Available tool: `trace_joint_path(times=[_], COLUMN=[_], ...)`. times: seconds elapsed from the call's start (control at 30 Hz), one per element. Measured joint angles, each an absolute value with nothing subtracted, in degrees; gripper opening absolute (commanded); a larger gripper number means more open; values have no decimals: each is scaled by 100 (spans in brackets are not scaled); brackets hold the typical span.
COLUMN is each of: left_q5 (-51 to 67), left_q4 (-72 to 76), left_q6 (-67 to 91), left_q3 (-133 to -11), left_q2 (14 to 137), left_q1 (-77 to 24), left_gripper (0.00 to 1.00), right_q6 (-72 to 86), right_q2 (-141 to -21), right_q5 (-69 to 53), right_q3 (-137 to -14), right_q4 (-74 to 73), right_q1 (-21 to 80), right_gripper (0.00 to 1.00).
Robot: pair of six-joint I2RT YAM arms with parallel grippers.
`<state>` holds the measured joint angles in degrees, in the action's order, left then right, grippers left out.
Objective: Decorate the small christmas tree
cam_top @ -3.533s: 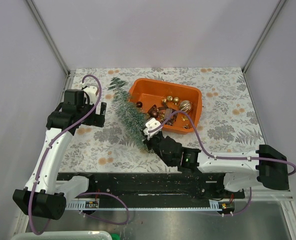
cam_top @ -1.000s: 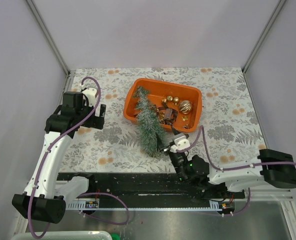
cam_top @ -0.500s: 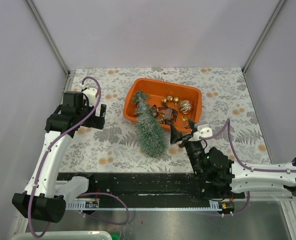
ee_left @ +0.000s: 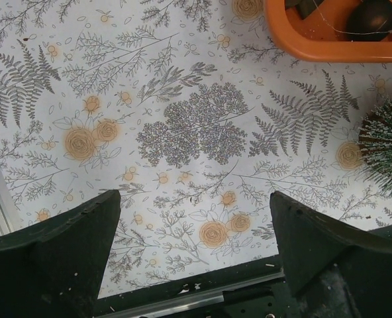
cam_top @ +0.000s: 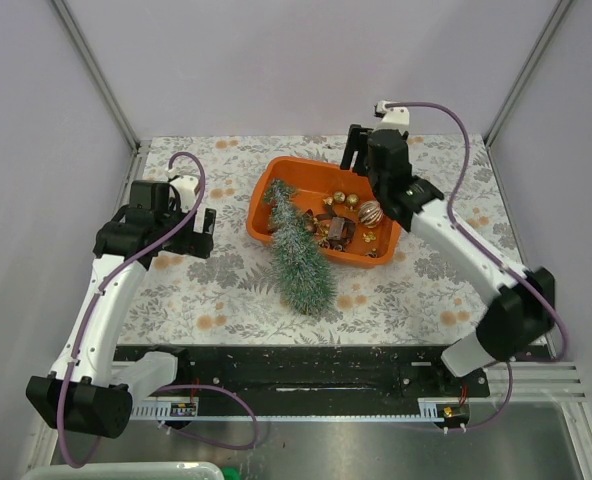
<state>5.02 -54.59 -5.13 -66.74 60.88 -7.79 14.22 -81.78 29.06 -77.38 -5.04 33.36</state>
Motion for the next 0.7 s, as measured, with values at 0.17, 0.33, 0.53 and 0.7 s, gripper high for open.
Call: trace_joint_path(times=[0.17, 0.33, 0.53, 0.7], left_q5=[545, 587, 626, 674], left_q4=[-5509, -5603, -5662, -5699], left_q6=[-515, -515, -513, -510], left_q3=[-6674, -6674, -6674, -6676], left_q2=[6097, 6130, 6139, 6239], left_q1=[-779, -779, -779, -779], left_gripper=[99, 99, 99, 99], right_q6=[1540, 1245, 805, 611], right_q2=[-9883, -10967, -11402, -11579], right_q5=[1914, 1616, 1516, 1385], right_q3=[-8294, -8652, -8873, -8888], right_q4=[-1114, -1448, -1334, -919], right_q1=[2655, 2609, 2587, 2543], right_gripper=[78, 75, 66, 55])
